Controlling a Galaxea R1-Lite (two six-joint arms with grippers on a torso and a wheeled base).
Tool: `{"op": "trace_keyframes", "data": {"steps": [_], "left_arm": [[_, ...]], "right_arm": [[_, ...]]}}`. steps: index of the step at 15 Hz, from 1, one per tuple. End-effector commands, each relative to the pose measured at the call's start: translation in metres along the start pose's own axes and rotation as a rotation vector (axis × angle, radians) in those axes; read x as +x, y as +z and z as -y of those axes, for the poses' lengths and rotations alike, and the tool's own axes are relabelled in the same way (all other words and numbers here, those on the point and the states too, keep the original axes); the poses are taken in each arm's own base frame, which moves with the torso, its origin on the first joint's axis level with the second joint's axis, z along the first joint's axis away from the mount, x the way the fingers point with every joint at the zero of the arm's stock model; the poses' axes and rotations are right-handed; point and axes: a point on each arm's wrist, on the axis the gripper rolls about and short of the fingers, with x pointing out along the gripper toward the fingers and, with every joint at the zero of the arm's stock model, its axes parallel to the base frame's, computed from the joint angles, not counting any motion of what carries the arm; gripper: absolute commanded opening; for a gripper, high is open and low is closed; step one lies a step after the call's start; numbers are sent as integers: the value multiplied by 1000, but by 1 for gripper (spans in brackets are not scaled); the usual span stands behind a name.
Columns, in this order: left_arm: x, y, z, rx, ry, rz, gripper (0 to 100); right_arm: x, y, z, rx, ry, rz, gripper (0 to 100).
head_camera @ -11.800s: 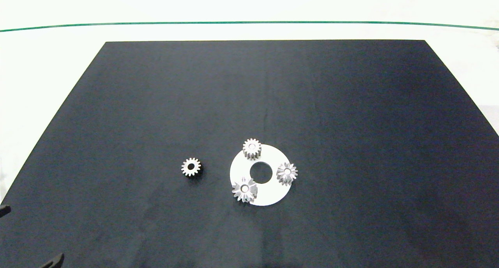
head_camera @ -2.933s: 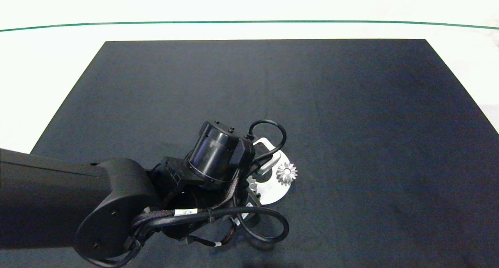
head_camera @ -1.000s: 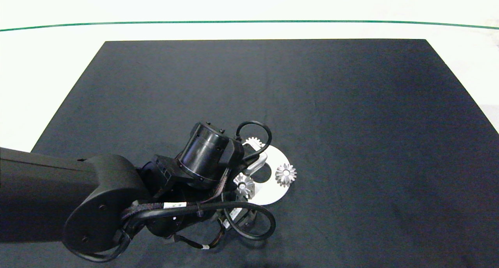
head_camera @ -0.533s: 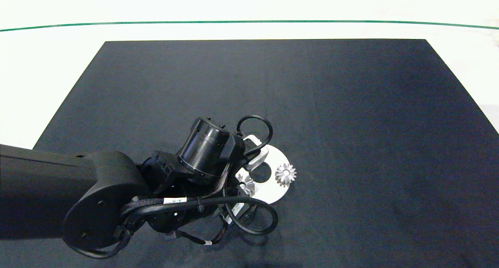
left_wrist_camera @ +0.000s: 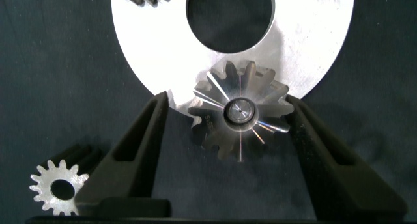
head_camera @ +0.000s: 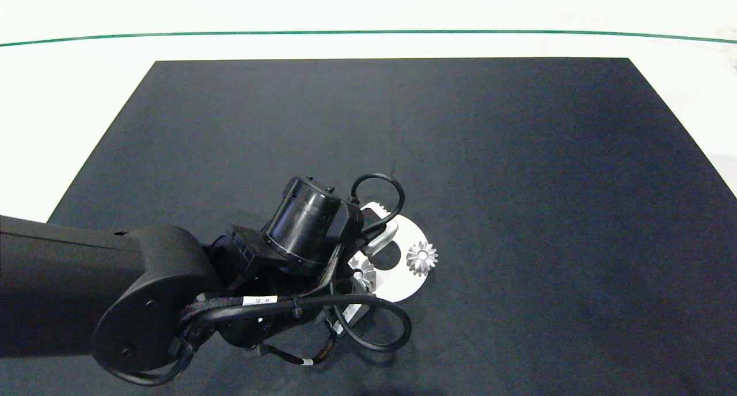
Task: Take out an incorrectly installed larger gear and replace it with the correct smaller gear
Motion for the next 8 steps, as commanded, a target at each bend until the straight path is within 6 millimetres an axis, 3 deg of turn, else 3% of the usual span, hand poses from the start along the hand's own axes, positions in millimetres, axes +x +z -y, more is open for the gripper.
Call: {"op": "trace_keyframes", "data": {"steps": [1, 8], "left_arm": [[0, 1, 0, 2, 2, 2, 63], [3, -1, 3, 8, -4, -11, 50]], "right_arm": [[0, -1, 0, 0, 3, -4, 100], [0, -1, 0, 0, 3, -4, 100]]}}
